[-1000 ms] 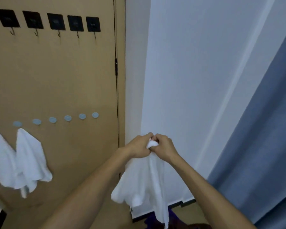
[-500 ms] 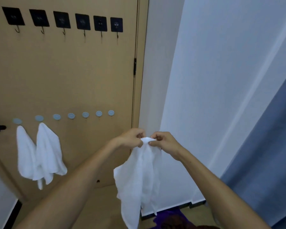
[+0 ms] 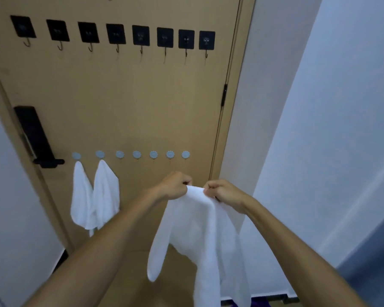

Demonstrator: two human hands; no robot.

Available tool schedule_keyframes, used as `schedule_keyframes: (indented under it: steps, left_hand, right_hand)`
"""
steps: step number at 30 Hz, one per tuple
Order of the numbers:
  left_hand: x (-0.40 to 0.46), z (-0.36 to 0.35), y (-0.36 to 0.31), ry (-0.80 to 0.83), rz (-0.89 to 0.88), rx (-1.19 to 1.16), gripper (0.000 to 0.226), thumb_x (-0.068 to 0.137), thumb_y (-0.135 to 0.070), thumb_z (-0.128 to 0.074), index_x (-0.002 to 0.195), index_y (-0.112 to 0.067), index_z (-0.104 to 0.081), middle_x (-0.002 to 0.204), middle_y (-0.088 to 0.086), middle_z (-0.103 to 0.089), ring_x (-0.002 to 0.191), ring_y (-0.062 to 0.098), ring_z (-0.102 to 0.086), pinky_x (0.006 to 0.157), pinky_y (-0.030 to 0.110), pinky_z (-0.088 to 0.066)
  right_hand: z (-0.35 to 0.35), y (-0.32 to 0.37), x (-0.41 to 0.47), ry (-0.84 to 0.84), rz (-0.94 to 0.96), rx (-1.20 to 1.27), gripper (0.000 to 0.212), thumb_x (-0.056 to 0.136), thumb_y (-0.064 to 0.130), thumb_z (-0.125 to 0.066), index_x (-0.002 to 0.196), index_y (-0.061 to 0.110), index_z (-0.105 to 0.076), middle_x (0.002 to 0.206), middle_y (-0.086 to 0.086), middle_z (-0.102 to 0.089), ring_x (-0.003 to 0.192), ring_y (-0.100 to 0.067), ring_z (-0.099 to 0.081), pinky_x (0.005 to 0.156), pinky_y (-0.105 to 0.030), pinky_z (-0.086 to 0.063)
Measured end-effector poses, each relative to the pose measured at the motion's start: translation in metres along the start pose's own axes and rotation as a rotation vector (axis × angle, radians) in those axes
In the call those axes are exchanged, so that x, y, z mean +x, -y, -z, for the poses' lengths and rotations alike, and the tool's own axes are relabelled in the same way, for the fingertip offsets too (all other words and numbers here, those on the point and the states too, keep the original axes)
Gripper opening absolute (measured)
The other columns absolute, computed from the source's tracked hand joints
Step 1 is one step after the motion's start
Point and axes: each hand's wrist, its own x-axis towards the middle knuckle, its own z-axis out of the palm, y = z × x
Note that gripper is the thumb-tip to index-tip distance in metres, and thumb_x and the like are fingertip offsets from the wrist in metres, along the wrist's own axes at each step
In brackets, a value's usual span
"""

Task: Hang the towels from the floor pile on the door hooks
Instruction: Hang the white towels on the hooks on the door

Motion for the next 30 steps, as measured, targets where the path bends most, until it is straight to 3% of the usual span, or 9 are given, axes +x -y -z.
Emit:
schedule_keyframes:
  steps: [5,9,15,18,21,24,30]
  left_hand:
    - [0.002,0.012,0.024,-0.031,0.038,0.127,0.031,0.07,0.011,-0.033,0.053,-0.016,-0.031,0.058,-0.001,-0.035,0.067,0.022,-0.033,0.058,0.03,-0.024]
    - [0.005,0.023,0.056,-0.009,0.092,-0.046,0.035,0.073,0.014,-0.029,0.055,-0.016,-0.031,0.06,-0.001,-0.035,0.063,0.018,-0.029,0.059,0.03,-0.023]
    - [0.028,0.037,0.1,-0.009,0.121,-0.208,0.035,0.077,0.014,-0.029,0.06,-0.017,-0.037,0.068,-0.002,-0.039,0.066,0.011,-0.032,0.057,0.022,-0.025]
    - [0.055,0.046,0.131,0.018,0.147,-0.175,0.032,0.084,0.005,-0.035,0.064,-0.017,-0.046,0.075,-0.001,-0.047,0.076,0.015,-0.039,0.061,0.022,-0.029]
    - [0.086,0.051,0.163,0.049,0.185,-0.069,0.023,0.087,-0.001,-0.039,0.082,-0.011,-0.06,0.087,0.003,-0.056,0.082,0.018,-0.047,0.063,0.022,-0.037]
    - [0.117,0.056,0.194,0.039,0.217,0.068,0.021,0.085,-0.003,-0.042,0.084,-0.011,-0.061,0.095,0.009,-0.064,0.09,0.025,-0.055,0.076,0.035,-0.047]
    - [0.158,0.06,0.242,0.041,0.272,0.057,0.02,0.092,-0.006,-0.042,0.083,-0.016,-0.057,0.098,0.012,-0.063,0.083,0.021,-0.05,0.074,0.033,-0.044]
  right_hand:
    - [-0.013,0.011,0.031,0.076,0.033,0.012,0.026,0.088,0.007,-0.049,0.065,0.017,-0.051,0.062,0.008,-0.046,0.058,-0.006,-0.039,0.059,-0.02,-0.031]
    - [-0.025,0.02,0.063,0.162,0.028,0.043,0.018,0.088,0.007,-0.05,0.072,0.014,-0.056,0.065,0.006,-0.051,0.06,-0.006,-0.044,0.06,-0.021,-0.036]
    - [-0.054,0.015,0.128,0.116,0.125,0.029,0.017,0.086,0.004,-0.052,0.073,0.009,-0.061,0.075,-0.003,-0.055,0.072,-0.011,-0.047,0.066,-0.024,-0.037]
    - [-0.06,0.004,0.172,0.127,0.144,-0.006,0.021,0.089,0.003,-0.051,0.07,0.01,-0.059,0.074,-0.003,-0.052,0.073,-0.013,-0.043,0.067,-0.025,-0.033]
    - [-0.065,-0.008,0.22,0.157,0.146,-0.077,0.022,0.092,0.007,-0.051,0.072,0.008,-0.06,0.073,-0.002,-0.053,0.072,-0.014,-0.044,0.068,-0.025,-0.035]
    - [-0.07,-0.017,0.266,0.198,0.161,-0.126,0.025,0.094,0.011,-0.05,0.085,-0.008,-0.063,0.079,-0.01,-0.056,0.075,-0.016,-0.048,0.071,-0.028,-0.037]
    - [-0.081,-0.028,0.339,0.228,0.162,-0.177,0.032,0.097,0.017,-0.048,0.086,-0.012,-0.058,0.077,-0.01,-0.052,0.073,-0.016,-0.047,0.067,-0.025,-0.035]
